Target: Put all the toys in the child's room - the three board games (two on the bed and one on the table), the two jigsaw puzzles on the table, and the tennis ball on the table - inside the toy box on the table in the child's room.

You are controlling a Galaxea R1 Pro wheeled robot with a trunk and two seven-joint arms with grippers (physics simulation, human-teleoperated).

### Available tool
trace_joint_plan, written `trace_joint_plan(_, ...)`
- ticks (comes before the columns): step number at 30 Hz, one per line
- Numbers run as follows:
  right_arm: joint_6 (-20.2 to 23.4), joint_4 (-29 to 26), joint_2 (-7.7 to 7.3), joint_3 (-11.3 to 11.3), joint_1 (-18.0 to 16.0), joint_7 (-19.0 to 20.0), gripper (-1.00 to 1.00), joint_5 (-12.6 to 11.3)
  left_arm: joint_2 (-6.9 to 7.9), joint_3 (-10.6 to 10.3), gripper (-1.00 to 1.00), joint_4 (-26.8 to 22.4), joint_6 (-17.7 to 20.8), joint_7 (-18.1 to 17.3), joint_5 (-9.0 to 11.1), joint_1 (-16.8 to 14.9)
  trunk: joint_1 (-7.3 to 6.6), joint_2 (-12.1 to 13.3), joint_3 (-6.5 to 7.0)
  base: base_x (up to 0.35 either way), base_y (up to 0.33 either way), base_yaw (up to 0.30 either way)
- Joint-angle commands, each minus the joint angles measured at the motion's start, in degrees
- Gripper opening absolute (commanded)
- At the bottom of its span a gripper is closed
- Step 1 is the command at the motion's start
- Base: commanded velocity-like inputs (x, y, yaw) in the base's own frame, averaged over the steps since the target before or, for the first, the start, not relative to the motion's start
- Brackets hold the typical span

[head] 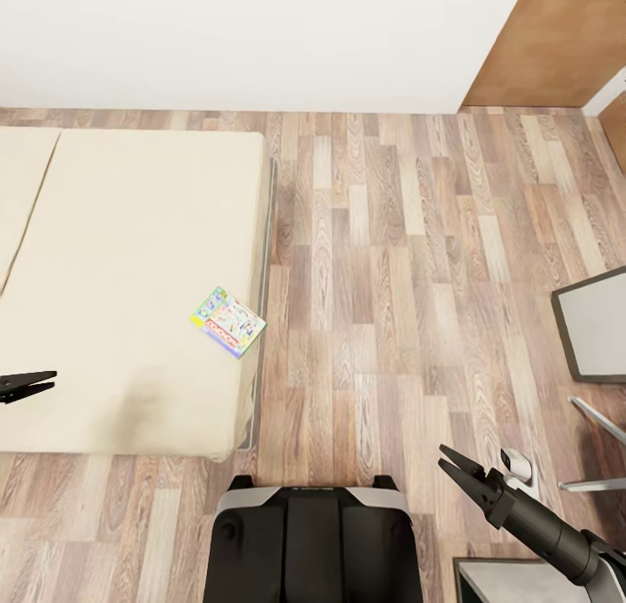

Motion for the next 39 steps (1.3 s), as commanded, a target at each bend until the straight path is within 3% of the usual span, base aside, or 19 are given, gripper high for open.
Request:
trace_joint_plan(1,0.49,-0.01,-0.01,-0.02,-0.01,0.07,1.0,-0.27,-0.08,0.27,1.0,0.01,0.61,-0.27,-0.35,-0.03,0.04,-0.08,0.04,0.0,0.0,0.0)
trace_joint_plan(39,0.49,-0.06,-0.06,-0.17,-0.01,0.15,1.0,-0.29,-1.21,0.23,1.0,0.01,0.61,-0.27,-0.35,-0.02,0.04,-0.08,3.6,0.0,0.0,0.0)
